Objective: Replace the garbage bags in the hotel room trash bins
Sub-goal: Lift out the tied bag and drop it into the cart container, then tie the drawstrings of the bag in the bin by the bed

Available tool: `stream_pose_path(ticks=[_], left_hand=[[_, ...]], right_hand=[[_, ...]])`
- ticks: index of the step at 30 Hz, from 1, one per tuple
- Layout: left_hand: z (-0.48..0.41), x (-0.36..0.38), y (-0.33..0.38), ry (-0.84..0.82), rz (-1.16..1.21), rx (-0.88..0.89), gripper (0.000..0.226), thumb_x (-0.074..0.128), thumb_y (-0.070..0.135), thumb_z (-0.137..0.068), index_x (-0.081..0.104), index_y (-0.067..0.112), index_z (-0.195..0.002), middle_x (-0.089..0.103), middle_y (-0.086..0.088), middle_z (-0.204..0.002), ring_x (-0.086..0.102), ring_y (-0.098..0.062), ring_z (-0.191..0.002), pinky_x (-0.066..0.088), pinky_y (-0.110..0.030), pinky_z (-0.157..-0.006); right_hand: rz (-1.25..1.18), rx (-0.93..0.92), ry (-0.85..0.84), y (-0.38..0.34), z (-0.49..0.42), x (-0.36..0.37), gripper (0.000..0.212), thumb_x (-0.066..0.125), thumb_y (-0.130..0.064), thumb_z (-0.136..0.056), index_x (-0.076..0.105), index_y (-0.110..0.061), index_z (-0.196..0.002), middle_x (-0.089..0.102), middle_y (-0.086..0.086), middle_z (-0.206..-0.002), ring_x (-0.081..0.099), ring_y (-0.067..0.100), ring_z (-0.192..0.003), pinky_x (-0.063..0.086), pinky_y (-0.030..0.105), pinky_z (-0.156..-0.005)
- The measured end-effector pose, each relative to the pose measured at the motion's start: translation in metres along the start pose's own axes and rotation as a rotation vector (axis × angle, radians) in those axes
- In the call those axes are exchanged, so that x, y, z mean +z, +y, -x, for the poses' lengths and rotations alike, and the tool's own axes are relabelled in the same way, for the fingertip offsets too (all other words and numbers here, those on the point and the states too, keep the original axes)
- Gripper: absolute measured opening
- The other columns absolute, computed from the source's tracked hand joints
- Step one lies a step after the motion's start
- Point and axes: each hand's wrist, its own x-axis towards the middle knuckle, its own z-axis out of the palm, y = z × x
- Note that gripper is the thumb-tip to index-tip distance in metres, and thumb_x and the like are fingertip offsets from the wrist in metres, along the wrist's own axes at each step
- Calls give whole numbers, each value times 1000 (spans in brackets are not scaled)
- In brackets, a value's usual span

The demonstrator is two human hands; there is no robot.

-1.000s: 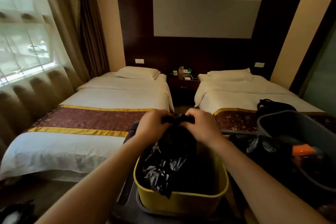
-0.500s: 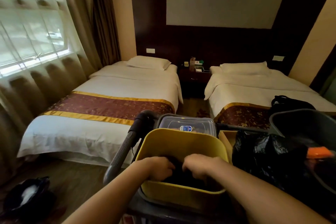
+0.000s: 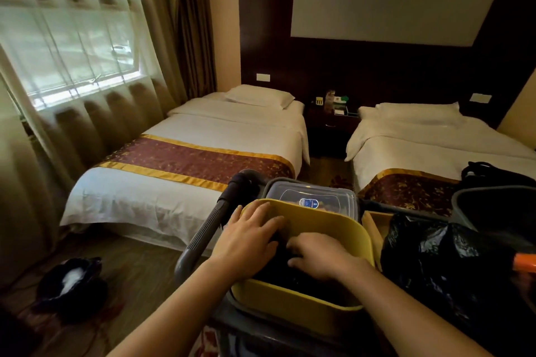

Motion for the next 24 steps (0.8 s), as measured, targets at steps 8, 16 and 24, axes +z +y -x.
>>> stream_pose_path(ticks=[8, 16, 24], left_hand=[[29, -15, -12, -1, -53, -307, 65, 36, 59, -96, 11, 41, -153, 6, -5, -167, -3, -31, -153, 5, -60, -121], [84, -31, -43, 44, -53, -547, 68, 29, 67, -94, 10, 41, -154, 8, -4, -167, -1, -29, -154, 10, -60, -121], [151, -40, -121, 70, -22, -687, 72, 36, 65, -94, 7, 39, -155, 8, -2, -167, -1, -27, -154, 12, -59, -121]], right_hand=[[-92, -72, 289, -24, 5, -24, 51, 59, -49, -94, 48, -33, -140, 58, -6, -133, 54, 14, -120, 49, 32, -95], [-105, -233, 352, -74, -10, -48, 51, 58, -54, -92, 50, -35, -139, 59, -7, -133, 55, 16, -119, 49, 36, -98], [-73, -329, 323, -183, -46, -40, 52, 61, -52, -91, 52, -31, -138, 60, -4, -133, 58, 19, -118, 52, 38, -95]])
